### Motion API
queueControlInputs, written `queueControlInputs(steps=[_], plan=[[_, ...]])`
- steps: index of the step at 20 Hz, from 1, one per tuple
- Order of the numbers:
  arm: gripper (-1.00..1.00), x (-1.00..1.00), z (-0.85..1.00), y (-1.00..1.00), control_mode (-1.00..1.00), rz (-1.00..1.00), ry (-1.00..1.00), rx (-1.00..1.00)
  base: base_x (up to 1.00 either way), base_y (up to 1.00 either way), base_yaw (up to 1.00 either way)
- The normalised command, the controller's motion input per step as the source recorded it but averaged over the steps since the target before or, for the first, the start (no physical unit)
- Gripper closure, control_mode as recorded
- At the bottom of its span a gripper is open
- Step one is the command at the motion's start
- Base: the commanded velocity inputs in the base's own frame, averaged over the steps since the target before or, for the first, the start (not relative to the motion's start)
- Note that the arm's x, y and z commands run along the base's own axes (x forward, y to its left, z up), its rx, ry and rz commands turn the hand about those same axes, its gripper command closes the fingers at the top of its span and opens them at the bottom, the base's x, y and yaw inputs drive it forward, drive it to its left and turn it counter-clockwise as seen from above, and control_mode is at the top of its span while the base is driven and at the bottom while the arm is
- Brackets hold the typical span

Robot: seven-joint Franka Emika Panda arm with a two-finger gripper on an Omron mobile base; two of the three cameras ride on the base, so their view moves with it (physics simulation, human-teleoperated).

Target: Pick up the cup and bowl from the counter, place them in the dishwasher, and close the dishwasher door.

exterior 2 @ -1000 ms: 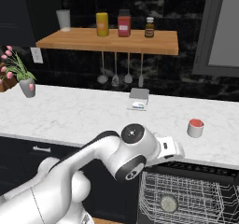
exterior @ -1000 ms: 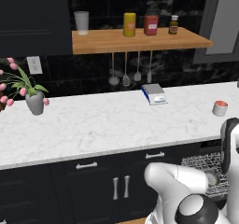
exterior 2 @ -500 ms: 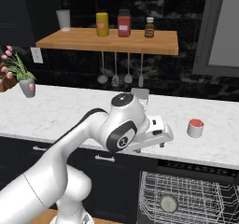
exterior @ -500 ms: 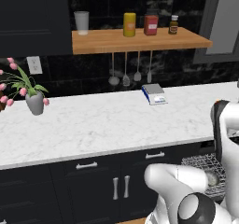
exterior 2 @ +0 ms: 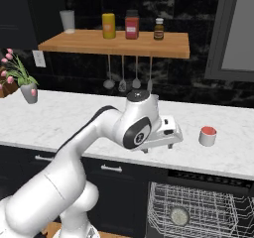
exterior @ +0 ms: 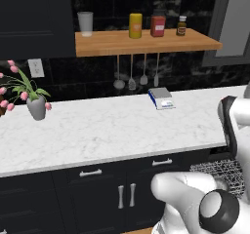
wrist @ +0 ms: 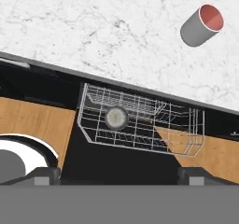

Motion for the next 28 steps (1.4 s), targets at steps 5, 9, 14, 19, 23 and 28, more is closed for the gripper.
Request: queueControlInputs(steps=[5,9,14,19,23,28], plan=[[-1.0,0.38,0.1,0.16,-1.0,0.0,0.0,0.0,0.0,0.0,0.0],[-1.0,0.46,0.1,0.2,-1.0,0.0,0.02,-0.01,0.0,0.0,0.0],[-1.0,0.55,0.0,-0.03,-1.0,0.01,0.02,0.01,0.0,0.0,0.0],[-1.0,0.43,0.0,-0.37,-1.0,0.06,0.01,0.09,0.0,0.0,0.0],[-1.0,0.42,0.0,-0.36,-1.0,0.0,0.02,0.07,0.0,0.0,0.0],[-1.0,0.27,0.0,-0.32,-1.0,0.0,0.0,0.06,0.0,0.0,0.0]])
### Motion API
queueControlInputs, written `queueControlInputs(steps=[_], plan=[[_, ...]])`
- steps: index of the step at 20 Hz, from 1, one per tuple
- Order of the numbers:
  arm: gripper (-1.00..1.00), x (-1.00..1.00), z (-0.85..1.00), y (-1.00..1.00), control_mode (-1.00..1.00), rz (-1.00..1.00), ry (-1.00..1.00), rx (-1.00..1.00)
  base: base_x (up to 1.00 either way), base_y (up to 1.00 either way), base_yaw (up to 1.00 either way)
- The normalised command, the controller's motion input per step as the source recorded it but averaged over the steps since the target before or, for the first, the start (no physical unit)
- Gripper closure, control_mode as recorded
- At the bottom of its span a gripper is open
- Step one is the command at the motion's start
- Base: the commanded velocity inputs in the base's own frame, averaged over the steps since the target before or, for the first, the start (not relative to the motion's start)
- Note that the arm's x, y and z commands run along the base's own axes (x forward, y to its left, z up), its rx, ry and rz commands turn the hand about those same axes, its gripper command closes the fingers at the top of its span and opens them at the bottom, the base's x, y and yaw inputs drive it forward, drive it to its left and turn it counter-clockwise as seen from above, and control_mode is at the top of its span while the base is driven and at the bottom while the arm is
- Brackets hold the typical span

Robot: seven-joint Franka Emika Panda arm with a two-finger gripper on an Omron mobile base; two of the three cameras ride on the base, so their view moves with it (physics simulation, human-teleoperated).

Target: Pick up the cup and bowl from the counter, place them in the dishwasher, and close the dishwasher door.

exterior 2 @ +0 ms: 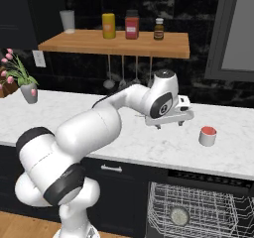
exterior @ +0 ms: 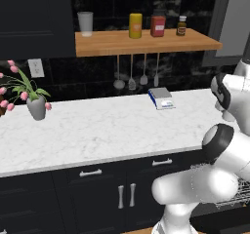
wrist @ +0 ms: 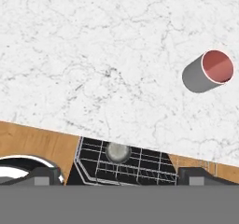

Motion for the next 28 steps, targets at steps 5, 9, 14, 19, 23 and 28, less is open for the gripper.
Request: queueControlInputs(steps=[5,9,14,19,23,28], plan=[[-1.0,0.13,-0.05,-0.27,-1.0,0.0,0.0,0.04,0.0,0.0,0.0],[-1.0,0.14,-0.16,-0.14,-1.0,0.0,0.0,0.01,0.0,0.0,0.0],[-1.0,0.14,-0.13,0.0,-1.0,-0.01,0.0,0.0,0.0,0.0,0.0],[-1.0,0.12,-0.11,-0.05,-1.0,0.0,0.0,0.0,0.0,0.0,0.0],[-1.0,0.14,-0.26,-0.11,-1.0,0.0,0.0,0.0,0.0,0.0,0.0],[-1.0,0.09,-0.14,-0.34,-1.0,0.0,0.0,0.02,0.0,0.0,0.0]])
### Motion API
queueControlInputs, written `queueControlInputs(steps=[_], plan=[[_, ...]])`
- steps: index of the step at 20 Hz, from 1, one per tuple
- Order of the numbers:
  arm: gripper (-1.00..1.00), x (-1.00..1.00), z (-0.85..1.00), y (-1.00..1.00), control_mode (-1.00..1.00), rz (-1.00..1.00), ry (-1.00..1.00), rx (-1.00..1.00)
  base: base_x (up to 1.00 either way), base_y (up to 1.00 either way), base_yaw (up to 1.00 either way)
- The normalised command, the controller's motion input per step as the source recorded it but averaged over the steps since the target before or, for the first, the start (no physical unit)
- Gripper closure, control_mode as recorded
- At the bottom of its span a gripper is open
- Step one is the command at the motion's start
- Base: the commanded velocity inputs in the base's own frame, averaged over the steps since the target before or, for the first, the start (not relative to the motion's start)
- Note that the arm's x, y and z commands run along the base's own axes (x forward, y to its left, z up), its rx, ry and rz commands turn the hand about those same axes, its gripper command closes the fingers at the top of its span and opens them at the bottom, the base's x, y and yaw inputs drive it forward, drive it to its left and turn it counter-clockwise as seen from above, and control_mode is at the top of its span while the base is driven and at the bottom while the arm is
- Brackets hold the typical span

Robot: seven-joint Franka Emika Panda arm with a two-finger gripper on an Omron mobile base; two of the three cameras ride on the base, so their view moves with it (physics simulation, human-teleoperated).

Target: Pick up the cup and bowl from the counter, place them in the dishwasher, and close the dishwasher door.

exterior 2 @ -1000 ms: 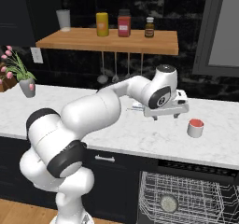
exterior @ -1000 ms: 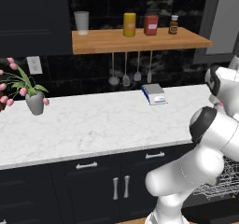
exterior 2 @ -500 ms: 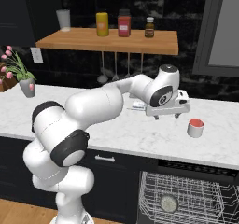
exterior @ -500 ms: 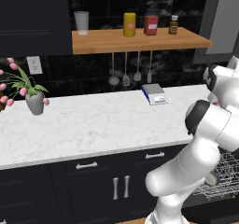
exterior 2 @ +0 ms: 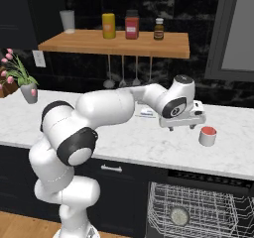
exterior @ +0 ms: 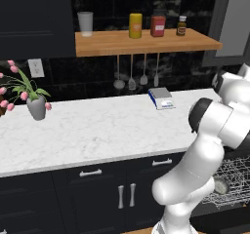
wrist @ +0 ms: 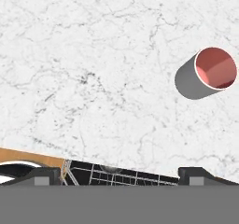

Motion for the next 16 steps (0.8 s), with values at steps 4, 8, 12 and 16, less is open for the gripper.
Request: queueControlInputs(steps=[4,8,12,16], plan=[[-1.0,0.26,-0.16,-0.28,-1.0,0.0,0.0,0.0,0.0,0.0,0.0],[-1.0,0.39,-0.12,-0.02,-1.0,0.0,0.0,0.0,0.0,0.0,0.0],[-1.0,0.4,-0.08,-0.12,-1.0,0.0,0.0,0.0,0.0,0.0,0.0],[-1.0,0.21,-0.01,-0.35,-1.0,0.0,0.0,0.04,0.0,0.0,0.0]])
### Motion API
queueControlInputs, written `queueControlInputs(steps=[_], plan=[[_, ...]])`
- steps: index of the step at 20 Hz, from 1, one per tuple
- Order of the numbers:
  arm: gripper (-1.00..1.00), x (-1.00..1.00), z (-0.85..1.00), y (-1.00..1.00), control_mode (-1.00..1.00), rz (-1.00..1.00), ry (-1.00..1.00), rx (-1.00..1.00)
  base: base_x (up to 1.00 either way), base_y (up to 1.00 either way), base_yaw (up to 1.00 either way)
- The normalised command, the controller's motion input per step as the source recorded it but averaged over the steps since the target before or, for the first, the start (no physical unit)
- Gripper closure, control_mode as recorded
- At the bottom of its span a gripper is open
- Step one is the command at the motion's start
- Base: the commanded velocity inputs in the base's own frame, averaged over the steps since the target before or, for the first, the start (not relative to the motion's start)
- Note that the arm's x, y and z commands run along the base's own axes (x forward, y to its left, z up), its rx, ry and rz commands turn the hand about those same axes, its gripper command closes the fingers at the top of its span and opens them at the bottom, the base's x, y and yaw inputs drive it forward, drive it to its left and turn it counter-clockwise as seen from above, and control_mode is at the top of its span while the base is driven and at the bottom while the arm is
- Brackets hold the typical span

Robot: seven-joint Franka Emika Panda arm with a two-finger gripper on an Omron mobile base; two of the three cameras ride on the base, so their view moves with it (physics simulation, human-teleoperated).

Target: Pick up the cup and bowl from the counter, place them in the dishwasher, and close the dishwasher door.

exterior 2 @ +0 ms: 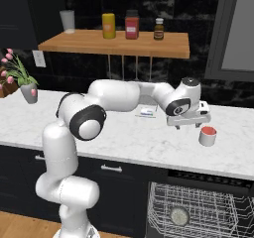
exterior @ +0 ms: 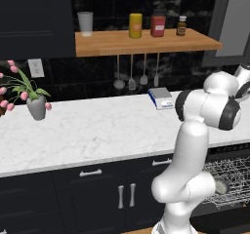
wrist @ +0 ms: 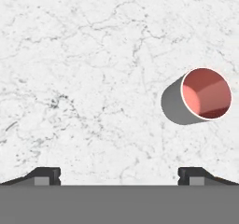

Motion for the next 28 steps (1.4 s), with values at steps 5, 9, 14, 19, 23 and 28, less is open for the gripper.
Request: queueControlInputs(steps=[5,9,14,19,23,28], plan=[[-1.0,0.06,-0.01,-0.39,-1.0,0.0,0.0,0.04,0.0,0.0,0.0],[-1.0,0.0,-0.13,-0.1,-1.0,0.0,0.0,0.0,0.0,0.0,0.0],[-1.0,0.02,-0.23,-0.07,-1.0,0.0,0.0,0.0,0.0,0.0,0.0],[-1.0,0.07,-0.16,0.0,-1.0,0.0,0.0,0.0,0.0,0.0,0.0],[-1.0,0.01,-0.05,0.14,-1.0,0.03,0.01,0.0,0.0,0.0,0.0],[-1.0,0.26,-0.04,0.02,-1.0,0.04,0.05,0.0,0.0,0.0,0.0]])
